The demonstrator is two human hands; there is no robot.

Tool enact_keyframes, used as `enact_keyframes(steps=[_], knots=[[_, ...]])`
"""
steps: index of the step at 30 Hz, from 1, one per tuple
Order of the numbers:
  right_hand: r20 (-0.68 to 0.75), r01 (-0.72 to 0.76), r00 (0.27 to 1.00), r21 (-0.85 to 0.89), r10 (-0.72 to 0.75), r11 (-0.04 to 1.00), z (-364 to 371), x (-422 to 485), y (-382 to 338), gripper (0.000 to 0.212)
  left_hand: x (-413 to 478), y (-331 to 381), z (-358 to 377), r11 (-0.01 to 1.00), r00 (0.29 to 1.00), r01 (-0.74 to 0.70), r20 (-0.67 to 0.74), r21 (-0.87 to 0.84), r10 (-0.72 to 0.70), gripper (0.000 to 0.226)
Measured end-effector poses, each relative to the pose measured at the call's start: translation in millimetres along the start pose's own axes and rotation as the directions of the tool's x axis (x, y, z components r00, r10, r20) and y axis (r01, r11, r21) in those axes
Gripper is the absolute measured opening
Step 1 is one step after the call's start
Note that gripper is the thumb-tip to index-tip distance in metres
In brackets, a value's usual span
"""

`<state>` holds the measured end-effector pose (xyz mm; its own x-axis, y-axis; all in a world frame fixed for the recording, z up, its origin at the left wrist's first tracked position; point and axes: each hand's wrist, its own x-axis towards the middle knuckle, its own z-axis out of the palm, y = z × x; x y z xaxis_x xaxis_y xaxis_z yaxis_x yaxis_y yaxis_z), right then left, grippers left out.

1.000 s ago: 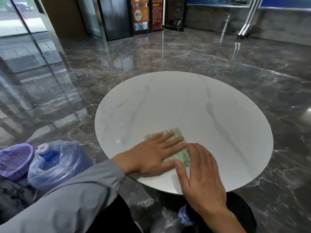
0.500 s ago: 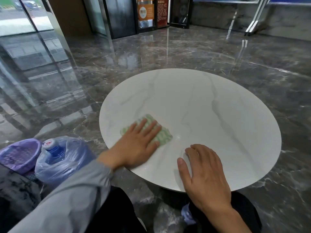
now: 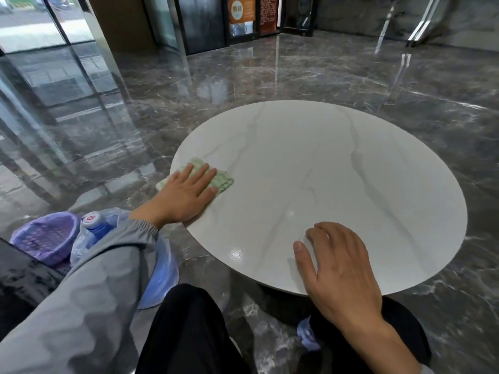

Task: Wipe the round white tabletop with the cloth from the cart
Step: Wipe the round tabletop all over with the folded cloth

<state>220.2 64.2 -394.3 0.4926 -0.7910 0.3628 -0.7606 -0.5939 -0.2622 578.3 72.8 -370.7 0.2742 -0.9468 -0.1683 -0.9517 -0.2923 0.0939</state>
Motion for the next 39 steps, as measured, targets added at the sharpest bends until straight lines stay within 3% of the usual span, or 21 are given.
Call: enact_keyframes(steps=[6, 9, 12, 18, 21, 24, 30, 32, 36, 39], knots=[[-0.006, 0.013, 1.000, -0.018, -0.013, 1.000, 3, 1, 1, 0.043, -82, 81, 35, 0.960, 0.956, -0.279, -0.094, -0.006, 0.277, 0.074], [0.008, 0.006, 1.000, -0.009, -0.006, 1.000, 3, 1, 1, 0.044, -103, 89, 43, 0.934, 0.927, -0.358, -0.126, -0.013, 0.354, 0.069], [0.006, 0.009, 1.000, -0.001, -0.009, 1.000, 4, 0, 1, 0.041, -84, 64, 34, 0.946, 0.943, -0.319, -0.121, -0.063, 0.310, 0.071], [-0.009, 0.010, 1.000, 0.021, -0.010, 1.000, 4, 0, 2, 0.037, -4, -21, 6, 0.996, 0.996, -0.014, -0.094, -0.093, 0.005, 0.105], [-0.018, 0.014, 1.000, 0.018, -0.014, 1.000, 4, -1, 2, 0.038, 4, -18, 7, 0.997, 0.994, 0.031, -0.102, -0.069, -0.038, 0.095], [-0.041, 0.021, 0.999, 0.010, -0.021, 1.000, 5, -1, 2, 0.037, -21, 7, 14, 0.998, 0.994, 0.002, -0.113, -0.069, -0.010, 0.088], [-0.045, 0.039, 0.998, 0.006, -0.038, 0.999, 5, 0, 2, 0.038, -118, 93, 43, 0.940, 0.935, -0.340, -0.118, -0.032, 0.334, 0.065], [-0.043, 0.039, 0.998, 0.015, -0.038, 0.999, 5, 0, 2, 0.037, -131, 107, 49, 0.920, 0.913, -0.392, -0.137, -0.026, 0.385, 0.062], [-0.049, 0.047, 0.998, 0.013, -0.046, 0.999, 4, 0, 2, 0.037, -103, 80, 35, 0.937, 0.936, -0.345, -0.094, -0.058, 0.338, 0.068], [-0.052, 0.052, 0.997, 0.014, -0.051, 0.999, 4, -1, 2, 0.037, -59, 38, 20, 0.974, 0.976, -0.216, -0.053, -0.068, 0.213, 0.080]])
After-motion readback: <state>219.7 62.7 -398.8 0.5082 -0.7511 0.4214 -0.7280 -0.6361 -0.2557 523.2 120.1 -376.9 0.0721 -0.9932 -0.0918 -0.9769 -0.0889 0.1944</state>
